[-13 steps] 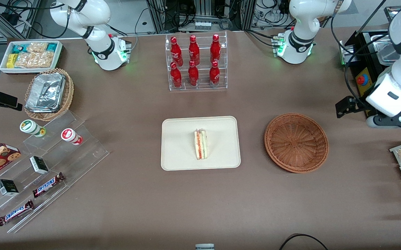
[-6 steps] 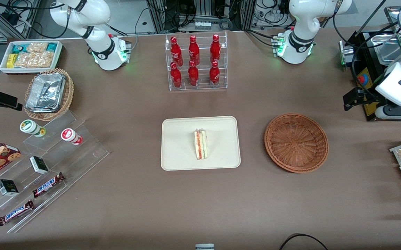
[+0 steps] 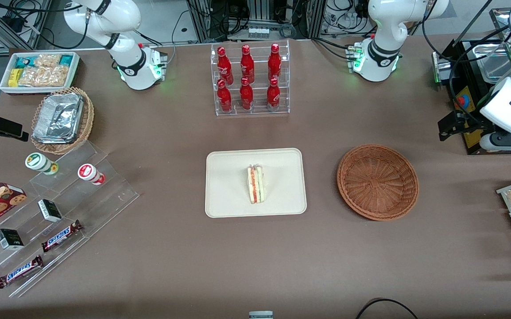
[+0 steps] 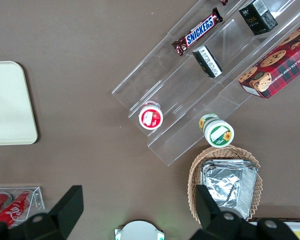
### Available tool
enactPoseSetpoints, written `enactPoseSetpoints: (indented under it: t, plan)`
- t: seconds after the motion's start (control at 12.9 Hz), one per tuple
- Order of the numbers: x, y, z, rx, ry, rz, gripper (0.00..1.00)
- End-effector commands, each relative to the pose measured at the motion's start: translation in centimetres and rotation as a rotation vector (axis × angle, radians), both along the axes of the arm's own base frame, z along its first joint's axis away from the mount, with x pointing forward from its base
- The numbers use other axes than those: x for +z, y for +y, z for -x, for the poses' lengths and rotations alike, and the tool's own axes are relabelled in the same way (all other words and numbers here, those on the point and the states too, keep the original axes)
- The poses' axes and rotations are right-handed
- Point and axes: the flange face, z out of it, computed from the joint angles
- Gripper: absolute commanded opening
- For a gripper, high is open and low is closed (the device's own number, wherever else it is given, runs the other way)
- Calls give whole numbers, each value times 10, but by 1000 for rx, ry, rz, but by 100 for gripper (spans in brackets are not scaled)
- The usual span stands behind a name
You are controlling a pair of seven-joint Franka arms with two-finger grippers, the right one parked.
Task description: Place sandwich from basket to tray
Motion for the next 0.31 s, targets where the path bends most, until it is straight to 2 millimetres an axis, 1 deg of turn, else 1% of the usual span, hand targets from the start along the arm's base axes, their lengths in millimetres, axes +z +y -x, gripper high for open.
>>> enactPoseSetpoints:
  t: [0.0,0.23]
  plan:
    - [13,4,12,-3,-9,-1,100]
    - [16,8,18,7,9,8,100]
